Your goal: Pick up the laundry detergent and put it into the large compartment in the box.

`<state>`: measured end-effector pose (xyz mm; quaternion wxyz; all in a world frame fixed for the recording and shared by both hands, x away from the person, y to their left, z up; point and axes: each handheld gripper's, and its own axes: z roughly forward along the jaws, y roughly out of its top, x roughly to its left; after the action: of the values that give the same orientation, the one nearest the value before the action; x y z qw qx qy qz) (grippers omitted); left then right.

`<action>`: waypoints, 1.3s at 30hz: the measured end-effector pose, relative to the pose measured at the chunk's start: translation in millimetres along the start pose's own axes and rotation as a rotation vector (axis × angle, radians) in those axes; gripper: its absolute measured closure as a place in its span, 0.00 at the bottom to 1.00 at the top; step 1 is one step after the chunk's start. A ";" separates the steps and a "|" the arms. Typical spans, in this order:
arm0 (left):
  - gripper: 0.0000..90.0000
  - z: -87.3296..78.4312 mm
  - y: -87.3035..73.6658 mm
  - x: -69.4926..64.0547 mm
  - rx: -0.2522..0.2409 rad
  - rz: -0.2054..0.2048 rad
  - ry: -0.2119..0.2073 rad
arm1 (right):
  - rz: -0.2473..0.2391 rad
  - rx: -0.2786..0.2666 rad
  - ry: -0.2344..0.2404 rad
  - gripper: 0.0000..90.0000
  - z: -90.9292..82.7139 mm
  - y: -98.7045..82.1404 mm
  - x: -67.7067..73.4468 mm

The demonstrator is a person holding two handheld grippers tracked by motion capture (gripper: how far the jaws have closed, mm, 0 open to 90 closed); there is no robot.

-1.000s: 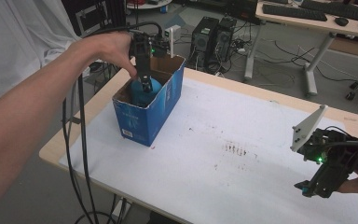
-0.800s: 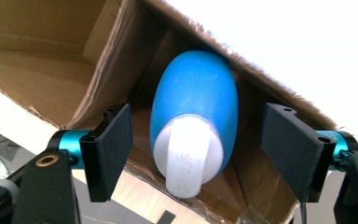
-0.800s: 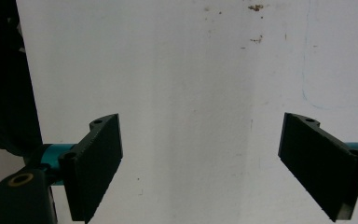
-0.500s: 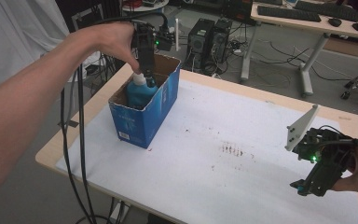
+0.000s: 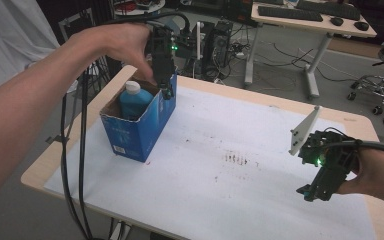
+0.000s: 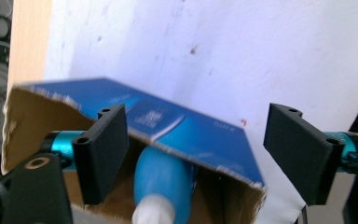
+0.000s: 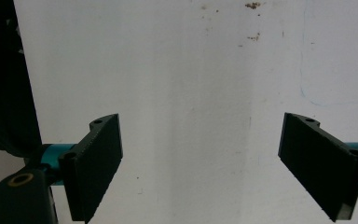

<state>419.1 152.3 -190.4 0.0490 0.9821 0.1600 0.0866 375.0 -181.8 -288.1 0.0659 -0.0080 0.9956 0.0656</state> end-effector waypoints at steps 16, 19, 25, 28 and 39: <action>0.19 18.2 54.4 -34.5 0.016 0.182 -0.034 | 0.025 -0.011 -0.006 0.14 -8.8 -1.0 -6.0; 0.19 25.4 61.7 -40.3 0.012 0.197 -0.043 | 0.026 -0.010 -0.008 0.14 -8.9 -0.7 -8.3; 0.19 45.5 74.5 -51.2 0.002 0.219 -0.055 | 0.040 -0.010 -0.018 0.14 -12.1 -0.4 -11.5; 0.19 55.2 78.8 -54.6 0.012 0.227 -0.054 | 0.040 -0.011 -0.026 0.14 -14.9 -0.8 -12.0; 0.19 76.5 84.9 -66.0 0.020 0.234 -0.069 | 0.058 -0.013 -0.034 0.14 -19.7 -5.3 -16.4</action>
<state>397.6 45.6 -265.1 0.0343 0.9969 0.0435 0.0565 388.8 -189.5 -267.2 0.0807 0.0217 0.9937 0.0741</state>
